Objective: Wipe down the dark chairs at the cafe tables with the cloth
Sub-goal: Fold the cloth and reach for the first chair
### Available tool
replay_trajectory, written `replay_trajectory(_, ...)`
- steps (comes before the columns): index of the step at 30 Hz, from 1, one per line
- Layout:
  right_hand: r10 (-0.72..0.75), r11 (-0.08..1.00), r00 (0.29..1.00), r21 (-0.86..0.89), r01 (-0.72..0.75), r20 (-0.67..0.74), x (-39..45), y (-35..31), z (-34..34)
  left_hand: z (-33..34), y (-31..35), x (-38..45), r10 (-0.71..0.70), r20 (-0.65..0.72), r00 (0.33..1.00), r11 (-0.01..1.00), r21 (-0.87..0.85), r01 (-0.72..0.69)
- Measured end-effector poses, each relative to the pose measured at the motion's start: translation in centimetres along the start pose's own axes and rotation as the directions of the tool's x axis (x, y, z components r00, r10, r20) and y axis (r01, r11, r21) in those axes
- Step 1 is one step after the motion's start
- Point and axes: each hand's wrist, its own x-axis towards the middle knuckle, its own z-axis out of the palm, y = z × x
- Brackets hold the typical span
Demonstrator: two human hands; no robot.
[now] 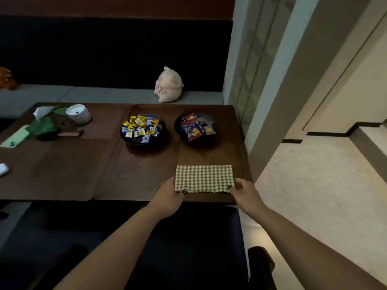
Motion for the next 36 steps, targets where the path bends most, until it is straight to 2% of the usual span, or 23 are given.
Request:
replay_trajectory(3, 0.031, 0.999, 0.999, 0.038, -0.030, -0.015, 2.1, 1.4, 1.5, 0.8, -2.3, 3.3, -0.064, -0.031, 0.997, 0.992, -0.112, 0.060)
replay_trajectory(5, 0.108, 0.994, 0.992, 0.031, -0.106, -0.064, 3.4, 2.6, 2.5, 1.6, -4.1, 5.8, -0.146, -0.065, 0.987, 0.954, -0.274, 0.123)
replay_trajectory(7, 0.167, 0.985, 0.981, 0.051, -0.163, -0.096, 4.4, 3.5, 3.4, 2.5, -5.5, 7.7, -0.220, -0.120, 0.968, 0.928, -0.332, 0.169)
replay_trajectory(10, 0.214, 0.977, 0.972, 0.012, -0.214, -0.095, 6.0, 4.0, 4.1, 3.5, -6.4, 10.3, -0.283, -0.239, 0.929, 0.916, -0.355, 0.187)
replay_trajectory(12, 0.241, 0.970, 0.966, 0.014, -0.241, -0.098, 7.1, 4.0, 4.4, 4.1, -6.1, 11.6, -0.305, -0.271, 0.913, 0.912, -0.358, 0.199)
replay_trajectory(18, 0.371, 0.923, 0.906, -0.024, -0.384, -0.201, 9.9, 3.9, 5.6, 5.3, -5.0, 12.8, -0.270, -0.248, 0.930, 0.958, -0.165, 0.234)
replay_trajectory(21, 0.432, 0.901, 0.882, 0.044, -0.432, -0.189, 9.8, 3.9, 6.3, 5.3, -4.9, 12.4, -0.207, -0.224, 0.952, 0.975, -0.130, 0.181)
replay_trajectory(23, 0.404, 0.915, 0.892, 0.097, -0.392, -0.204, 9.5, 4.0, 6.5, 4.8, -5.0, 11.8, -0.187, -0.190, 0.964, 0.967, -0.210, 0.146)
replay_trajectory(26, 0.333, 0.930, 0.925, 0.223, -0.291, -0.184, 8.3, 3.6, 6.0, 3.5, -4.5, 9.9, -0.273, -0.091, 0.958, 0.831, -0.524, 0.187)
replay_trajectory(29, 0.244, 0.927, 0.958, 0.326, -0.185, -0.151, 6.5, 3.2, 4.9, 2.2, -3.5, 7.2, -0.289, 0.006, 0.957, 0.653, -0.730, 0.202)
replay_trajectory(33, 0.207, 0.869, 0.969, 0.480, -0.120, -0.133, 3.5, 2.0, 2.8, 0.9, -1.7, 3.4, -0.250, 0.082, 0.965, 0.376, -0.910, 0.175)
replay_trajectory(36, 0.180, 0.802, 0.976, 0.593, -0.072, -0.125, 1.1, 0.1, 0.9, 0.2, 0.5, 0.7, -0.215, 0.056, 0.975, 0.285, -0.951, 0.118)
